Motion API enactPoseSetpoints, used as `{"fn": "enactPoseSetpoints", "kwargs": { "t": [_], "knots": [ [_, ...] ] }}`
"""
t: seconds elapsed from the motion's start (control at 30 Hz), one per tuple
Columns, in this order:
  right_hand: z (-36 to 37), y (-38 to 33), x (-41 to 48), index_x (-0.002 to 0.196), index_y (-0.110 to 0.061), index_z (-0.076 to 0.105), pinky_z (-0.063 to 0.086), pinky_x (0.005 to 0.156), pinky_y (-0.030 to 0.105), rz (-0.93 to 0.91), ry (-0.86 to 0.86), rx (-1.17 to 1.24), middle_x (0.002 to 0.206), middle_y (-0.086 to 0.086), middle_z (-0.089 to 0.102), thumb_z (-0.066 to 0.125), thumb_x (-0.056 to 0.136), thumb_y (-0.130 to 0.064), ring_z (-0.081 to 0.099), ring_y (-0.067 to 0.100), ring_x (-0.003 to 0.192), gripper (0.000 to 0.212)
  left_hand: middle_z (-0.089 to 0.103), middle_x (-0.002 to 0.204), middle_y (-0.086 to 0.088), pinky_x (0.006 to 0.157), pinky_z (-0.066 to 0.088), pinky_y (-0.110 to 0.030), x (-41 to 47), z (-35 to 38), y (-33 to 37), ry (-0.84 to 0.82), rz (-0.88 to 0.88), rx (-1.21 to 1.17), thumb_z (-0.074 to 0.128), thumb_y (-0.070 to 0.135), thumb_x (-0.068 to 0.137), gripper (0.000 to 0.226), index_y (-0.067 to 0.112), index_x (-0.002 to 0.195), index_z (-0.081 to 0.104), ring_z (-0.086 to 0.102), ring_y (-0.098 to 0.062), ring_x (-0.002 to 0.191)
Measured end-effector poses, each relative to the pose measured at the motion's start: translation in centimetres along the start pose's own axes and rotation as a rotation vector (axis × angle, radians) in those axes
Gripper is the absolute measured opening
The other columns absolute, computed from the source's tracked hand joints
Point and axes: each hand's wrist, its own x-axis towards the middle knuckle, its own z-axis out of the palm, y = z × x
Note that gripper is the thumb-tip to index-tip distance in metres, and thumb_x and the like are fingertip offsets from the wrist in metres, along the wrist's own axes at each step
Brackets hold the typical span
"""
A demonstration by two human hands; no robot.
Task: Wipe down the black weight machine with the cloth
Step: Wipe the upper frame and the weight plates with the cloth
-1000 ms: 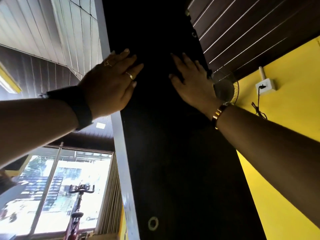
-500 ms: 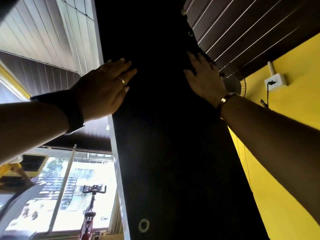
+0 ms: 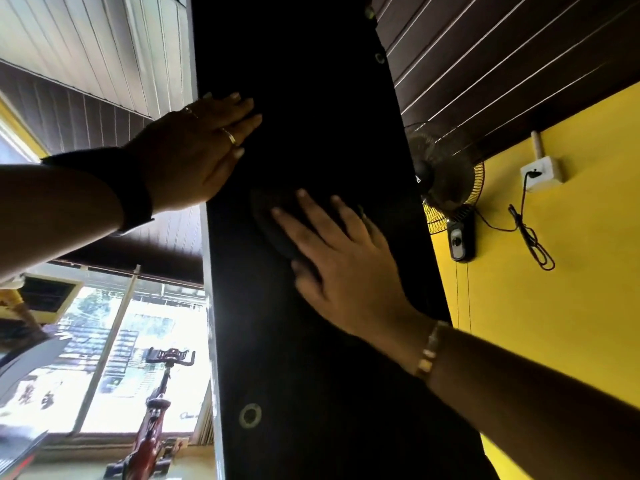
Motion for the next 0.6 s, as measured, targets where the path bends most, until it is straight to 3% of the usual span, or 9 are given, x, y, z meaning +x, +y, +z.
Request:
{"fn": "enactPoseSetpoints", "kwargs": {
  "t": [0.1, 0.2, 0.3, 0.43, 0.6],
  "knots": [
    [-0.1, 4.8, -1.0, 0.148, -0.034, 0.029, 0.037, 0.103, 0.051, -0.033, -0.033, -0.024, 0.155, 0.001, 0.033, 0.041, 0.086, -0.041, 0.036, 0.034, 0.137, 0.063, 0.048, 0.138, -0.032, 0.109, 0.032, -0.055, 0.0, -0.2, 0.1, -0.016, 0.011, 0.020, 0.029, 0.021, 0.098, 0.052, -0.010, 0.135, 0.048, 0.045, -0.047, 0.129],
    [-0.5, 7.0, 0.9, 0.150, -0.029, 0.030, 0.040, 0.100, 0.060, 0.194, -0.075, 0.074, 0.157, 0.004, 0.030, 0.029, 0.088, -0.047, 0.030, 0.038, 0.139, 0.064, 0.048, 0.137, -0.032, 0.109, 0.030, -0.053, 0.0, -0.2, 0.3, -0.015, 0.007, 0.022, 0.029, 0.021, 0.097, 0.052, -0.010, 0.134, 0.049, 0.045, -0.047, 0.129],
    [-1.0, 4.2, 3.6, 0.152, -0.035, 0.023, 0.033, 0.105, 0.059, 0.322, -0.087, 0.087, 0.160, -0.002, 0.020, 0.018, 0.086, -0.053, 0.021, 0.036, 0.143, 0.068, 0.046, 0.139, -0.032, 0.110, 0.028, -0.053, 0.0, -0.1, 0.4, -0.017, -0.009, -0.008, 0.029, 0.020, 0.097, 0.052, -0.010, 0.135, 0.048, 0.043, -0.046, 0.131],
    [-0.8, -2.2, 2.1, 0.145, -0.036, 0.039, 0.040, 0.096, 0.055, 0.048, -0.003, -0.005, 0.154, -0.002, 0.036, 0.036, 0.083, -0.047, 0.038, 0.038, 0.133, 0.063, 0.045, 0.139, -0.032, 0.110, 0.030, -0.055, -0.1, -0.2, 0.3, -0.031, -0.026, -0.023, 0.029, 0.020, 0.096, 0.053, -0.009, 0.136, 0.048, 0.043, -0.048, 0.130],
    [-0.1, -0.6, -3.2, 0.150, -0.038, 0.023, 0.030, 0.106, 0.057, -0.332, -0.075, -0.051, 0.160, -0.005, 0.021, 0.042, 0.089, -0.045, 0.023, 0.032, 0.144, 0.064, 0.047, 0.136, -0.035, 0.107, 0.032, -0.060, 0.4, -0.9, 0.7, -0.079, 0.009, -0.001, 0.029, 0.021, 0.097, 0.052, -0.011, 0.133, 0.048, 0.044, -0.051, 0.128]
  ]
}}
